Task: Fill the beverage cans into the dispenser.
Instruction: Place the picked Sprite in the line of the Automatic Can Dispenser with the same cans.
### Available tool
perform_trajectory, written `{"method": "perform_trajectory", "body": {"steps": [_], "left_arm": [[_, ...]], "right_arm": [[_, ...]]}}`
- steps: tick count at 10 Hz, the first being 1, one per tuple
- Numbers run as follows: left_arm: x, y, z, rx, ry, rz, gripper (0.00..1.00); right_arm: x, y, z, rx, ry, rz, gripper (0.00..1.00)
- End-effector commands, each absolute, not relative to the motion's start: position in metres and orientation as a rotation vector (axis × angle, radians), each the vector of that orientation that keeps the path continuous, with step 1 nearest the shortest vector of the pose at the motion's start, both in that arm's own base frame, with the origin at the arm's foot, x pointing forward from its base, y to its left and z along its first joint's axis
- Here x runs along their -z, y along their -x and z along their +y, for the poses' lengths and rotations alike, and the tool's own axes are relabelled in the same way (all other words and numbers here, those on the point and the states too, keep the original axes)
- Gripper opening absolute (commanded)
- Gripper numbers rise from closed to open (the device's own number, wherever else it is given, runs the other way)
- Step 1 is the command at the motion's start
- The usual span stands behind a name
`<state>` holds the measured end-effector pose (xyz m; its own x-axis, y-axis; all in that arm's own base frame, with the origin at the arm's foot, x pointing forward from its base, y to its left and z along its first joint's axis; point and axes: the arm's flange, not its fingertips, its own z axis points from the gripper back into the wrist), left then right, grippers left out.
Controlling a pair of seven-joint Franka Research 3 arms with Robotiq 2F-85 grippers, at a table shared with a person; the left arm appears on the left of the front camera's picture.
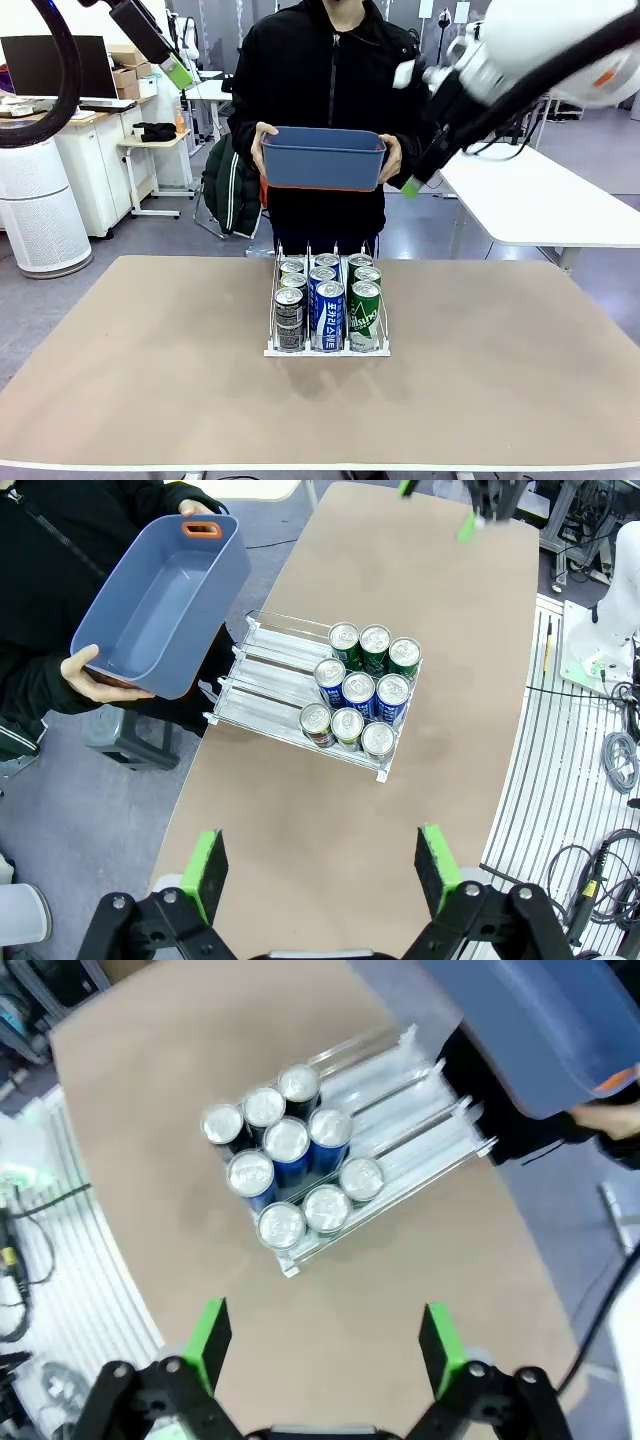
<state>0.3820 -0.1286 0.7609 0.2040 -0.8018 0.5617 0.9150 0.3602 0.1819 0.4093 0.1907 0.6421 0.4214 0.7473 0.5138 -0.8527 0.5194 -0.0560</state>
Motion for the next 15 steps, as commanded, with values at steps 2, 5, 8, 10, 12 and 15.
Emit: {"method": "perform_trajectory", "body": {"steps": [2,5,8,10,12,15], "left_arm": [[-0.761,-0.381,-0.128,1.21,0.212,-0.641,1.0],[-0.761,-0.381,-0.128,1.21,0.212,-0.641,1.0],[-0.761,-0.381,-0.128,1.21,0.212,-0.641,1.0],[-0.761,-0.381,-0.128,1.21,0.212,-0.641,1.0],[-0.761,-0.381,-0.128,1.21,0.212,-0.641,1.0],[-0.761,-0.381,-0.128,1.21,0.212,-0.641,1.0]], "right_arm": [[-0.702,-0.424,0.158,-1.001,-0.362,-0.524,1.0],[-0.76,-0.438,0.129,-0.997,-0.403,-0.531,1.0],[-0.805,-0.438,0.106,-0.992,-0.352,-0.541,1.0],[-0.821,-0.43,0.098,-0.966,-0.326,-0.578,1.0],[-0.83,-0.426,0.092,-0.958,-0.33,-0.616,1.0],[-0.824,-0.432,0.092,-0.952,-0.328,-0.595,1.0]]}}
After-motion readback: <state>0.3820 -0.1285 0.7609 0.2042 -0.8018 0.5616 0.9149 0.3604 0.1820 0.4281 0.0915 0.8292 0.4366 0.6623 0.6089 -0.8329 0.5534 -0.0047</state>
